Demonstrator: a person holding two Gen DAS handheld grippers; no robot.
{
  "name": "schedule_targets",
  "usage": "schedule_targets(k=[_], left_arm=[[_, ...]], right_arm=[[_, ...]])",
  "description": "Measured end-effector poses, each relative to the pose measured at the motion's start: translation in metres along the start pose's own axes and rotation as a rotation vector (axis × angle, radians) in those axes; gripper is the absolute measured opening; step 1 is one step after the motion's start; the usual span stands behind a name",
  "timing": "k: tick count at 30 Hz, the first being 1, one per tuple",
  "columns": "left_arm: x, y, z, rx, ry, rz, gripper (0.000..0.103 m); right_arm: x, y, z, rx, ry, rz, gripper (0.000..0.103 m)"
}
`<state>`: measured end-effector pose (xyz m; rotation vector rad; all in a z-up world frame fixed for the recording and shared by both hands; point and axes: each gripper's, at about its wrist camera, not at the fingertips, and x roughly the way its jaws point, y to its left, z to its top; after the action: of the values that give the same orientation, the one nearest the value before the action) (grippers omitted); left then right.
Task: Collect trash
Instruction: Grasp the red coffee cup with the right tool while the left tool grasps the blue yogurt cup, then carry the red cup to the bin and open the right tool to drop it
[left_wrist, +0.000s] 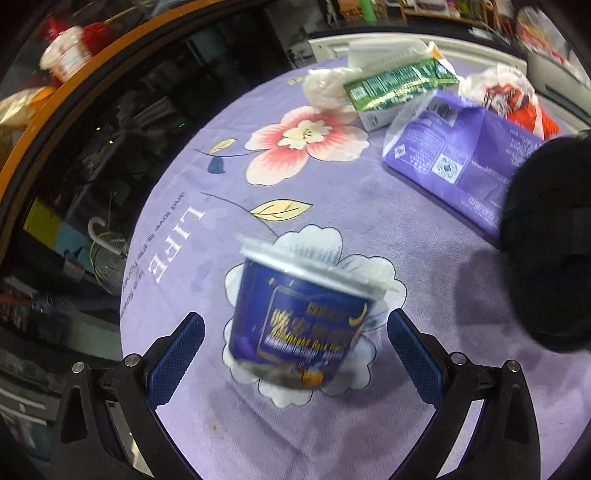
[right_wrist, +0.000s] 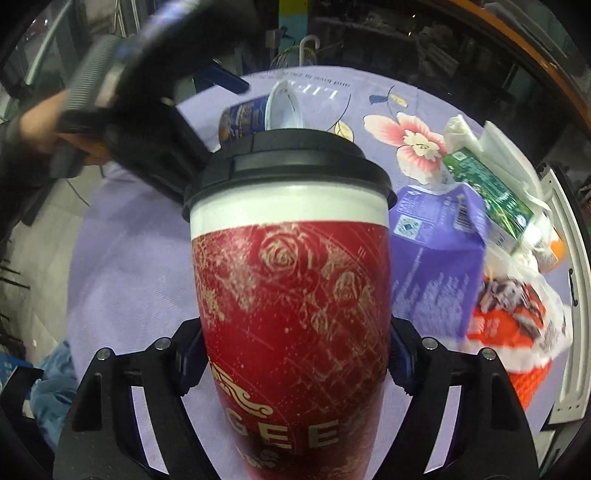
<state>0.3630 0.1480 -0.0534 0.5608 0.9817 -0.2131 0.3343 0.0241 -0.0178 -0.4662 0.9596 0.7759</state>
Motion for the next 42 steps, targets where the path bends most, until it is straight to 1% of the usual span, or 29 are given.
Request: schedule_targets(k=[2, 4, 6, 7, 8, 14, 18, 21, 24, 28, 30, 32, 36, 39, 42], left_arm=[[0.006, -0.004, 0.003, 0.020, 0.020, 0.004, 0.097], [0.012, -0.008, 0.006, 0.039, 0.037, 0.007, 0.093], [0.017, -0.012, 0.009, 0.053, 0.052, 0.012, 0.086], [0.018, -0.014, 0.010, 0.057, 0.057, 0.019, 0.085], [0.020, -0.015, 0.011, 0.056, 0.064, 0.027, 0.081], [0.021, -0.017, 0.012, 0.020, 0.061, 0.046, 0.080], [0.014, -0.022, 0.007, -0.016, 0.034, 0.060, 0.079], [0.003, -0.025, -0.001, -0.071, -0.006, 0.062, 0.079], [-0.014, -0.028, -0.012, -0.152, -0.064, 0.067, 0.079], [-0.043, -0.031, -0.029, -0.306, -0.154, 0.020, 0.079], [-0.056, -0.038, -0.035, -0.346, -0.189, 0.003, 0.079], [-0.069, -0.052, -0.038, -0.363, -0.224, -0.020, 0.079], [-0.098, -0.083, -0.041, -0.373, -0.296, -0.061, 0.079], [-0.118, -0.109, -0.039, -0.378, -0.348, -0.088, 0.079], [-0.136, -0.137, -0.032, -0.358, -0.401, -0.121, 0.079]], right_arm=[[-0.007, -0.002, -0.006, 0.019, -0.021, 0.007, 0.078], [-0.016, -0.003, -0.015, 0.043, -0.043, 0.019, 0.078], [-0.021, -0.004, -0.020, 0.050, -0.063, 0.016, 0.077], [-0.023, -0.004, -0.024, 0.050, -0.072, 0.012, 0.077], [-0.028, -0.004, -0.028, 0.053, -0.088, 0.007, 0.077], [-0.042, -0.010, -0.043, 0.101, -0.147, 0.007, 0.077], [-0.051, -0.008, -0.055, 0.129, -0.189, 0.002, 0.077], [-0.059, -0.007, -0.064, 0.146, -0.228, -0.010, 0.077], [-0.067, -0.010, -0.075, 0.172, -0.270, -0.015, 0.077], [-0.079, -0.018, -0.089, 0.239, -0.318, -0.009, 0.077], [-0.087, -0.023, -0.101, 0.280, -0.344, 0.004, 0.077], [-0.095, -0.027, -0.113, 0.315, -0.364, 0.016, 0.077], [-0.112, -0.036, -0.141, 0.381, -0.405, 0.013, 0.077], [-0.130, -0.048, -0.169, 0.449, -0.447, 0.011, 0.077], [-0.150, -0.057, -0.199, 0.503, -0.483, -0.003, 0.077]])
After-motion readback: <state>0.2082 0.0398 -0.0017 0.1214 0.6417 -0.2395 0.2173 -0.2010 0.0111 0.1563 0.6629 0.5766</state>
